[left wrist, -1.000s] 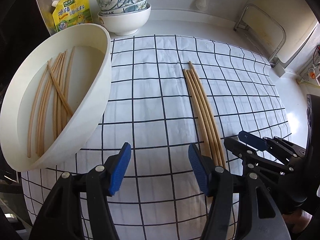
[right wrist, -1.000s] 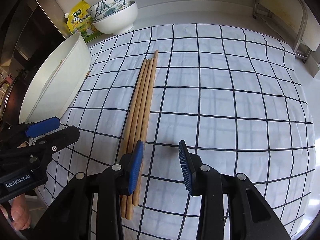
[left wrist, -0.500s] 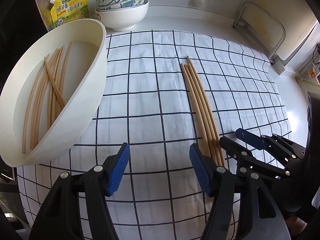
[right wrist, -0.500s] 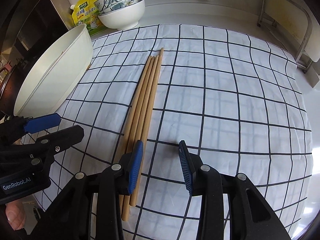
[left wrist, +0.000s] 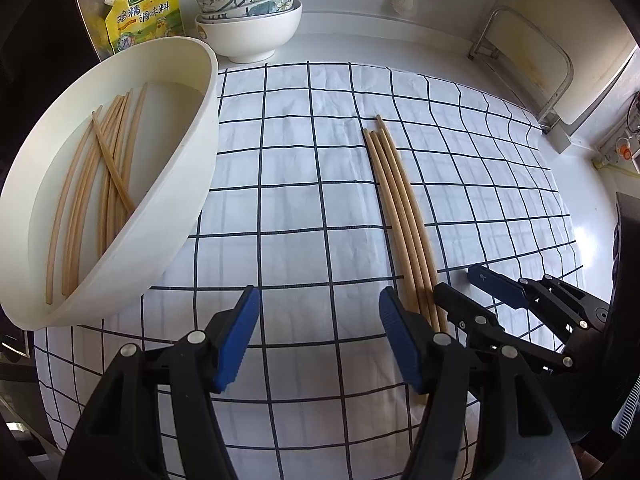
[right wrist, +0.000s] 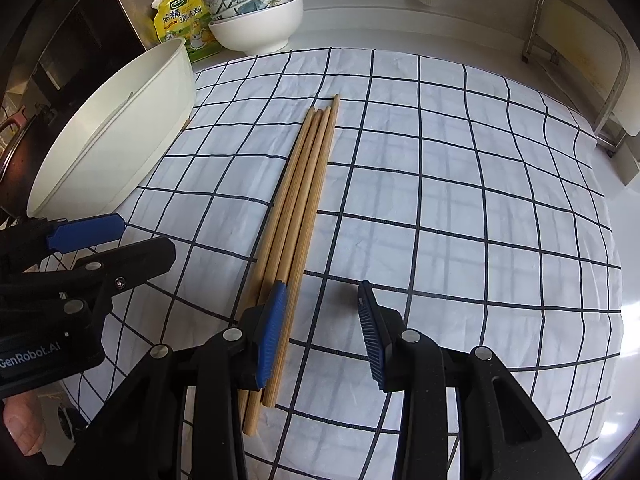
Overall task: Organize utensils
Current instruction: 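Lower both open tools over the remaining chopsticks on the grid cloth, then close the right tool on a chopstick while the left tool grasps another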
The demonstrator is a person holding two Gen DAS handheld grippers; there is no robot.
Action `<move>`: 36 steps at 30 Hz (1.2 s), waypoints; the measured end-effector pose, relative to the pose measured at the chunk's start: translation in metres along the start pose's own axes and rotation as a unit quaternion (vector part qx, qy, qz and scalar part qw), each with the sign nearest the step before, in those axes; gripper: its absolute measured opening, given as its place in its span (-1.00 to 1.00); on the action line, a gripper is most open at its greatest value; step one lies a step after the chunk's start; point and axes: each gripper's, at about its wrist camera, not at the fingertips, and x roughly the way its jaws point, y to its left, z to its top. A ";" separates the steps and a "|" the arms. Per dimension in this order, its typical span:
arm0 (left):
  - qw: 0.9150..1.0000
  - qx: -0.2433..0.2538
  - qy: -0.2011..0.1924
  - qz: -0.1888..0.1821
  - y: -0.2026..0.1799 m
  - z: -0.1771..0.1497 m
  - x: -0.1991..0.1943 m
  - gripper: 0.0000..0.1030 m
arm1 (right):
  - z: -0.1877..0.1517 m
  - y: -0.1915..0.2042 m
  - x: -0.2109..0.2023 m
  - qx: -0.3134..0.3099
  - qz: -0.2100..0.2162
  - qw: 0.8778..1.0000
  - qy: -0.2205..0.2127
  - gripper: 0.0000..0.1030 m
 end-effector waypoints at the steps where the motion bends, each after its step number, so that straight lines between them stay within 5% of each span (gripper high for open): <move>1: 1.000 0.000 0.000 -0.001 0.000 -0.001 0.000 0.19 | 0.000 -0.001 0.000 0.001 -0.001 1.000 0.000 -0.31; 16: 1.000 0.018 0.007 -0.025 -0.024 -0.003 0.012 0.23 | -0.006 -0.031 -0.008 0.028 -0.019 0.999 -0.011 -0.31; 36: 0.999 0.031 0.024 -0.001 -0.038 -0.010 0.033 0.24 | -0.010 -0.060 -0.021 0.052 -0.020 0.998 -0.022 -0.31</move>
